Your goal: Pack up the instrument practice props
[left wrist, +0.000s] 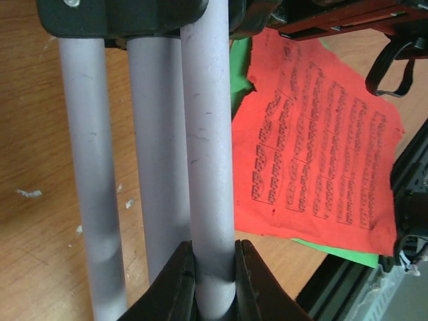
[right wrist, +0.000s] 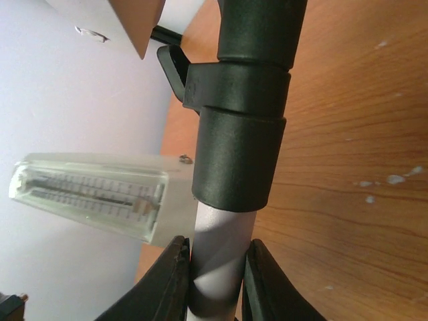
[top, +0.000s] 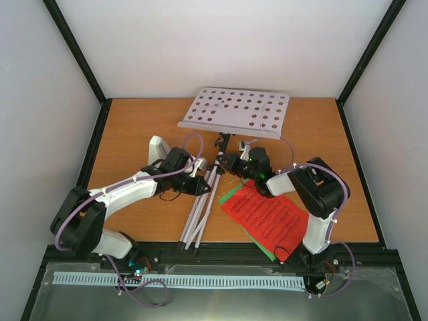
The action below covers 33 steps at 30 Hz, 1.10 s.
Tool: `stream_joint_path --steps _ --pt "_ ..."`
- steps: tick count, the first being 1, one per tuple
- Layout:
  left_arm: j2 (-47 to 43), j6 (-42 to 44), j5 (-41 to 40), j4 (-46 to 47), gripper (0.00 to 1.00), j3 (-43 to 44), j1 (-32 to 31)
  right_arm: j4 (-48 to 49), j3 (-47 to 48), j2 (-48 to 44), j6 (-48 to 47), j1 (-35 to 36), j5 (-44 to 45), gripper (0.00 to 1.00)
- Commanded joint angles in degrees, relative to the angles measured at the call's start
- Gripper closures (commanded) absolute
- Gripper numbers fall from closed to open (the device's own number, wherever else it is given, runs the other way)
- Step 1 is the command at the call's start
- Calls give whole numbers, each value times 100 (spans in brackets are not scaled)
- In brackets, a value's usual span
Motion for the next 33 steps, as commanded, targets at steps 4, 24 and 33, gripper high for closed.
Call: stream_joint_path --steps 4,24,33 --pt "91 671 -229 1403 100 340 16 220 145 303 -921 36 428 97" --pt "412 442 -462 1531 100 192 11 63 -114 230 -992 35 812 59" --pt "534 420 -593 1571 100 123 15 -204 -591 -406 -1183 29 1190 42"
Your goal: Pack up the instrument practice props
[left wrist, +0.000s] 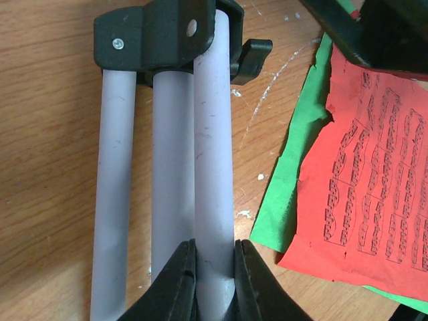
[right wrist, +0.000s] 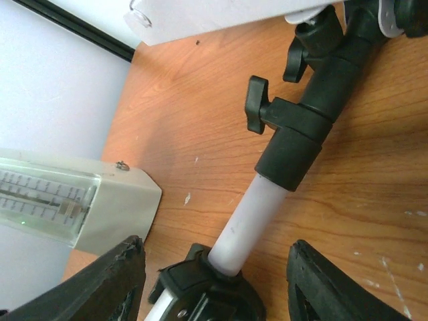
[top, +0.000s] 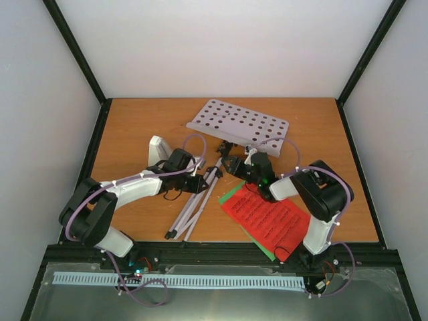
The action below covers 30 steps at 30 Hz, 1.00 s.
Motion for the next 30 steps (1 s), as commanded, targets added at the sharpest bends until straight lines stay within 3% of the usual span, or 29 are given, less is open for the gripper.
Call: stream_joint_path --steps 1,5,8,11,20,26,30 --pt "-88 300 207 996 100 218 -13 -55 -278 -489 -258 27 325 41" --pt "38 318 205 991 95 206 -13 -215 -600 -889 -296 20 451 34" --pt "121 340 202 979 81 171 -13 -395 -839 -1236 -342 23 576 31" --pt "130 351 255 1005 75 129 -17 -691 -1003 -1655 -483 21 725 30" --pt "-201 473 696 1054 46 238 -20 -2340 -1044 -3381 -1764 24 1131 28" --pt "-628 692 838 824 13 683 -13 -3550 -676 -4570 -2705 20 1469 12" --pt "-757 968 827 634 1 1329 84 -4437 62 -4911 -3224 -11 1851 3"
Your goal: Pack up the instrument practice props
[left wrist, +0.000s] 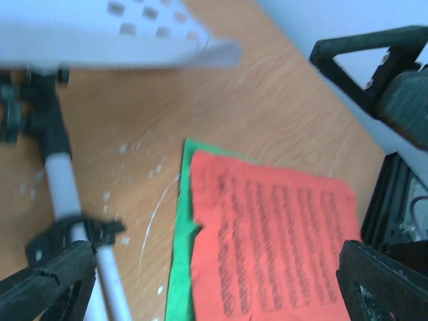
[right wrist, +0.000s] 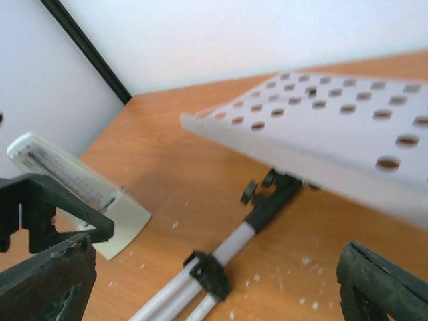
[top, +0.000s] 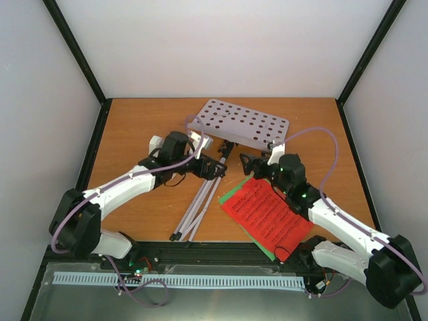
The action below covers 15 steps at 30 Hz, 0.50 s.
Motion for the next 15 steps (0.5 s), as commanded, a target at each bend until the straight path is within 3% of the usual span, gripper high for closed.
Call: stream_joint_path --steps 1,8,12,15 --pt "-172 480 67 -172 1 981 163 -1330 1021 -213 -917 -10 675 3" --pt "198 471 432 -327 1 2422 1735 -2669 2990 679 -1664 -380 1029 0" --pt "61 339 295 -486 1 2739 3046 -2764 3326 901 -1565 -1689 -192 0" --pt "-243 -165 -68 307 0 1999 4202 -2593 3052 777 -1661 -2713 -361 0"
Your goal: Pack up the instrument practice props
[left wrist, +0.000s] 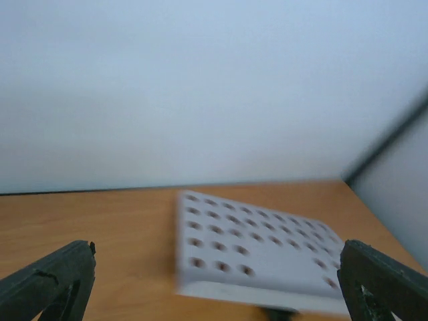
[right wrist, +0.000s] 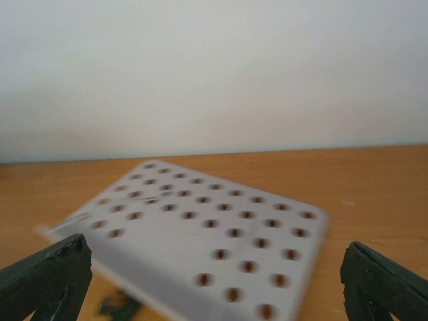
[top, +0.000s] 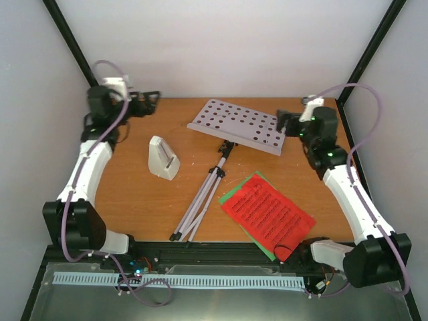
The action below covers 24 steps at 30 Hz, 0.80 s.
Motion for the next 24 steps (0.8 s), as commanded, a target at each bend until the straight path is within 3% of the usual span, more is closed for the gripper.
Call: stream_joint_path --steps 1,5,7,10,17,24 --pt "-447 -555 -520 796 0 -857 1500 -98 -398 -182 -216 -1376 -507 0" --pt "-766 -715 -1713 2025 1 -2518 2383 957 -1608 -548 110 -2597 -910 0" --pt "-826 -507 -2429 2766 1 -3342 2452 1711 -2354 -653 7 -2798 -719 0" --pt "-830 -137 -2748 4005 1 -4339 2453 2858 -3240 -741 -338 -2805 -438 0" --pt "-312 266 -2403 6338 1 -5726 2444 5463 -4594 -292 -593 -2805 -729 0" --pt "152 511 -1773 6649 1 -5517 2387 6829 -4781 1000 -610 -2747 -971 0"
